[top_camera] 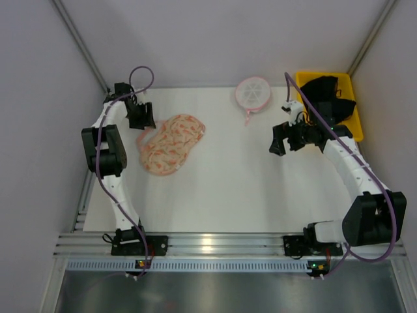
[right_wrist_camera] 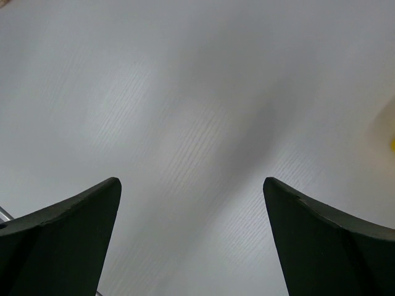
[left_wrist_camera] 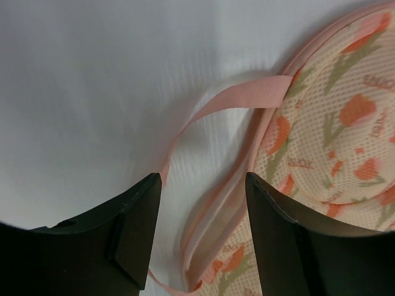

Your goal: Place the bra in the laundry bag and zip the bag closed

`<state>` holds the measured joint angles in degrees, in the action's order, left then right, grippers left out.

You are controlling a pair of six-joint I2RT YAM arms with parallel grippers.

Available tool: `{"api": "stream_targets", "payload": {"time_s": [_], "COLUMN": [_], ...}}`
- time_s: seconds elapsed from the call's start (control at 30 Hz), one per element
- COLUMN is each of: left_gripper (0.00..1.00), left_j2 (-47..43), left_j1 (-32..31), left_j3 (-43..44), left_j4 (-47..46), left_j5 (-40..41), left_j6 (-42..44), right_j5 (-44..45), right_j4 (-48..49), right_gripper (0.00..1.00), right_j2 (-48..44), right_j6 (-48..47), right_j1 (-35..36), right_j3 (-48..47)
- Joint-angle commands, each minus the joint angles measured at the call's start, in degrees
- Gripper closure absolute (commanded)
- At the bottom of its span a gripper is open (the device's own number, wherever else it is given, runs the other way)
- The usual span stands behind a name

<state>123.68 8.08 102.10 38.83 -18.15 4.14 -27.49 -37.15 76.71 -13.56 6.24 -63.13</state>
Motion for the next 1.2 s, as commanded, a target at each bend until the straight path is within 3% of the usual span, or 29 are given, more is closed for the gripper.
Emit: {"api": "stream_targets", "payload": {"time_s": [0.0,0.23,0.53,0.9,1.17], "left_gripper": [0.37,0.38,0.39,0.39,0.41], "left_j2": [1.47,4.29,1.66,6.83,8.78], "left_j1": [-0.34,-0.17,0.18,2.29,2.3], "left_j3": [1.61,2.4,4.5,8.9,7.5], "left_j4": [1.25,1.34,1.25,1.34,1.34], "left_j5": [0.66,2.07,-3.03,-1.62,-6.36], "left_j6": [5.43,6.76,7.46,8.6,9.66], "right_j5": [-0.29,-0.29,-0.29,-0.64,-0.46], "right_j4": [-1.17,-2.58,-2.84,-2.58,-3.55], "right_gripper": [0.01,0.01,0.01,0.01,0.01], "right_j2": [-0.24,-0.59,-1.03,0.72,2.22], "right_j6": [-1.47,-2.34,-2.52,-1.99,-2.08], "right_j1": [0.79,0.79,0.79,0.7,0.79], "right_j3": [-2.61,-2.78,-1.82,-2.26,-3.84]}}
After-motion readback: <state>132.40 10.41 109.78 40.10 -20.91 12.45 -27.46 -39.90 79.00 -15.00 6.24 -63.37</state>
